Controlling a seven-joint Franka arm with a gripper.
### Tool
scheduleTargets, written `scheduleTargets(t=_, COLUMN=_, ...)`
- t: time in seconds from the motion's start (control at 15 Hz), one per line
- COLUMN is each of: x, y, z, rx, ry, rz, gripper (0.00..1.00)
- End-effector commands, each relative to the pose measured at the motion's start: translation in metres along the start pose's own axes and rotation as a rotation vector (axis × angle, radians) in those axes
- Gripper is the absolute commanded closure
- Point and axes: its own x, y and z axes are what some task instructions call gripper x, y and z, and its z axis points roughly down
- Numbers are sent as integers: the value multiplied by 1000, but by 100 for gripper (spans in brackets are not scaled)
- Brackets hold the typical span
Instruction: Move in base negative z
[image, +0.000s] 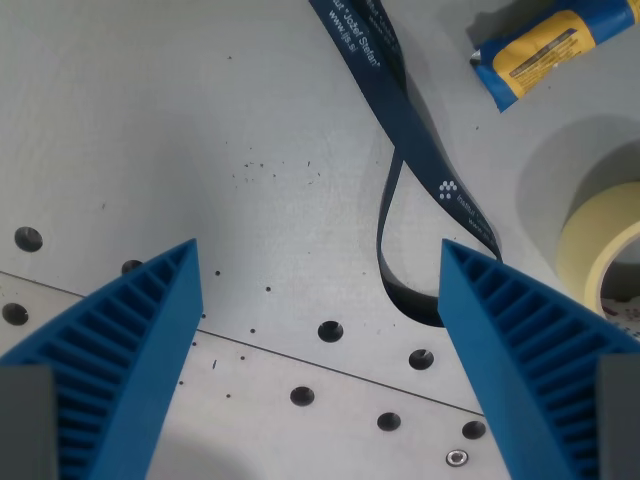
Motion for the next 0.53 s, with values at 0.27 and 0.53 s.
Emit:
scheduleTargets(t=0.27, x=1, y=0, z=18, rx=-1, ry=4, rz=0, gripper=0)
scheduleTargets(t=0.53, x=2, y=1, z=38, rx=-1, ry=4, rz=0, gripper=0)
